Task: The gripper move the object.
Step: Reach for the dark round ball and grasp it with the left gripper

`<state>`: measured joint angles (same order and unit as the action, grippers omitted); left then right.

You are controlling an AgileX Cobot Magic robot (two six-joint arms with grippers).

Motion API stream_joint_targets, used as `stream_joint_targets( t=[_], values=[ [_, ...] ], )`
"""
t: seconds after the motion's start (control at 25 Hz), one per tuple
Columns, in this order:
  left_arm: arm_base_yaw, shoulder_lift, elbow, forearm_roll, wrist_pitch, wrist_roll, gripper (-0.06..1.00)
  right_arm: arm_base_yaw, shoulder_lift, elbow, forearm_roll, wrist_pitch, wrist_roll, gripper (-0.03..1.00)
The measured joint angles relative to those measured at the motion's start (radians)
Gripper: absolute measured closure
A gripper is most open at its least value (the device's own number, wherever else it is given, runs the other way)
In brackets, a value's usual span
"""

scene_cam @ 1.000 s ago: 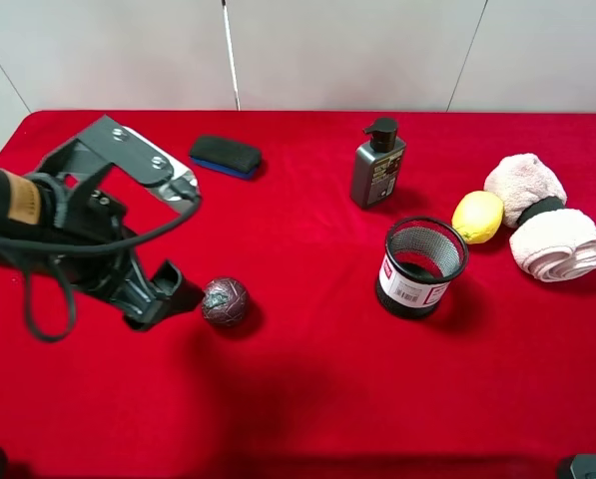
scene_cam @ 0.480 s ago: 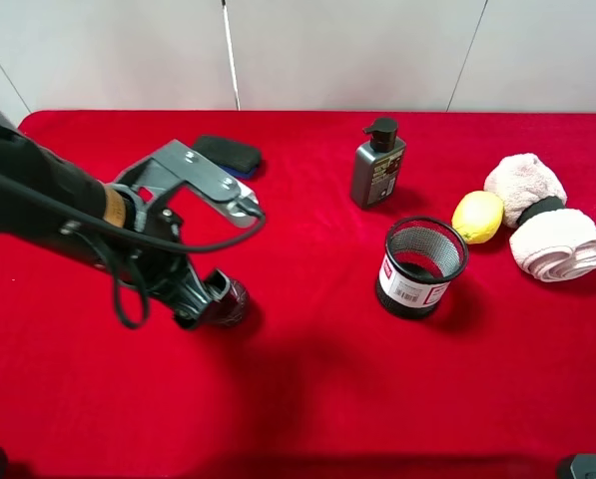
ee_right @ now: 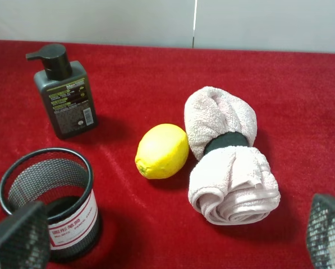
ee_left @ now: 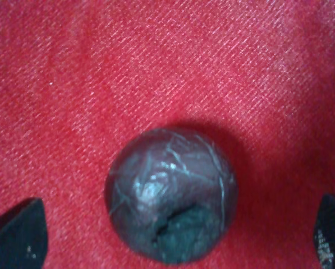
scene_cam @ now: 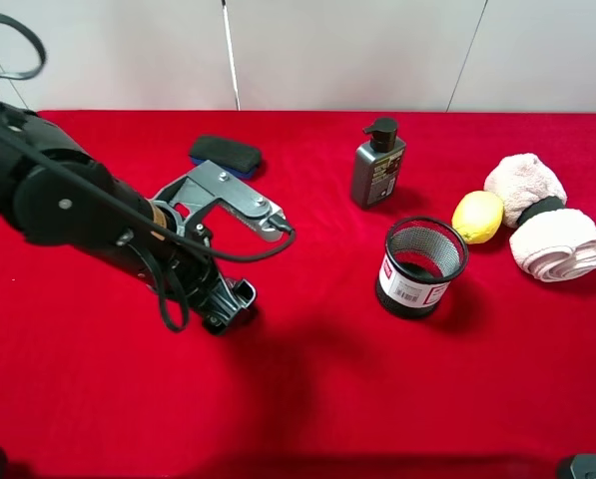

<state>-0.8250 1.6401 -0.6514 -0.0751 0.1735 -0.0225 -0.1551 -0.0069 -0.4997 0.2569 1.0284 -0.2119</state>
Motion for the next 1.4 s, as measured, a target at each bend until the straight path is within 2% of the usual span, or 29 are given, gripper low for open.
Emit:
stream_joint_targets(
  t=[0.48, 1.12, 1.4],
  values=[
    [0.0, 0.095, -0.006, -0.001, -0.1, 0.0, 0.01, 0.0, 0.0, 0.0, 0.0, 0.0, 0.0, 0.27],
    [0.0, 0.119, -0.006, -0.004, -0.138, -0.002, 0.03, 0.0, 0.0, 0.0, 0.0, 0.0, 0.0, 0.27],
    [0.0, 0.119, -0.006, -0.004, -0.138, -0.014, 0.14, 0.0, 0.0, 0.0, 0.0, 0.0, 0.0, 0.27]
  ],
)
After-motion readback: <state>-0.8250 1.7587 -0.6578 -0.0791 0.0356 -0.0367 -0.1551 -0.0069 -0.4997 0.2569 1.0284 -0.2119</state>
